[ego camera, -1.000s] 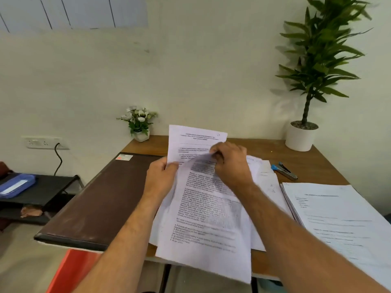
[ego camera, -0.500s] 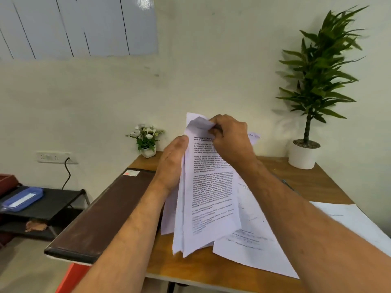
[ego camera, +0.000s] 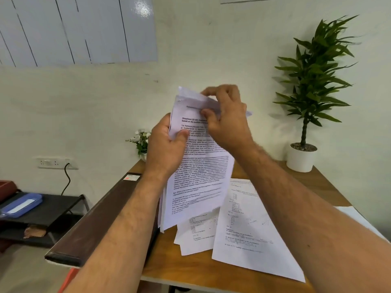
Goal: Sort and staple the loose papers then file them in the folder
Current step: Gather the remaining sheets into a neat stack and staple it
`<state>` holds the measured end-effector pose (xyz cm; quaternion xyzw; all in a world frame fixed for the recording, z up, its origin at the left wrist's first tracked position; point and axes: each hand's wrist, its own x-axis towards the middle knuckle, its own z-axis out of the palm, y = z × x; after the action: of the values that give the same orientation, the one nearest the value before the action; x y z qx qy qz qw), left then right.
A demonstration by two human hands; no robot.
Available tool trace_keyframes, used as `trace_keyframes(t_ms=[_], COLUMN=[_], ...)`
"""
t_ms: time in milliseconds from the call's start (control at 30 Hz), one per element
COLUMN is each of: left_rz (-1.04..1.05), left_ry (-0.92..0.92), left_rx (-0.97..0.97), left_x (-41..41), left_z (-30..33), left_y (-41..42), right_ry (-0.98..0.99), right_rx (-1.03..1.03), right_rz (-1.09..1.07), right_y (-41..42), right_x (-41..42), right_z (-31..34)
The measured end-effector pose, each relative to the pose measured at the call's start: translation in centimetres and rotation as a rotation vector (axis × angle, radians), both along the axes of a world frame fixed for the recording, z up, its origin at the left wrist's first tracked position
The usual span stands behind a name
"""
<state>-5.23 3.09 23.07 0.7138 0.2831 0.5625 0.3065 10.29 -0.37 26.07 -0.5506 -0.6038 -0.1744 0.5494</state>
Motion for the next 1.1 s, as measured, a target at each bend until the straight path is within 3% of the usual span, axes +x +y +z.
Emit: trace_keyframes(t_ms=[100, 233, 467, 733, 967, 1100], left_rz=[-0.203, -0.469, -0.443, -0.362, -0.263, -0.229], left_ry=[-0.168, -0.389, -0.274, -0.010, 0.175, 0.171], left_rx=[-0.208, -0.586, -0.911, -1.009, -0.855, -0.917], left_x=[-0.1, -0.1, 1.9, 3.1, 4.3, 4.1], left_z=[0.6, -0.9, -10.6, -19.4, -21.0, -20.9], left_y=[-0.2, 0.4, -0.5, -0.9, -1.2, -0.3], right_ry=[-0.069, -0.145, -0.180, -0.121, 0.055, 0.054], right_rx=[-0.071, -0.321, -0.737, -0.981, -0.971, -0.910], right_rz=[0.005, -0.078, -0.160, -0.268, -0.225, -0.220], right_y=[-0.6, -0.5, 0.3, -0.7, -1.1, -0.9], right_x=[0.0, 0.3, 1.9, 3.1, 3.9, 3.8], right_z=[1.8, 2.6, -6.0, -17.2, -20.0, -20.3])
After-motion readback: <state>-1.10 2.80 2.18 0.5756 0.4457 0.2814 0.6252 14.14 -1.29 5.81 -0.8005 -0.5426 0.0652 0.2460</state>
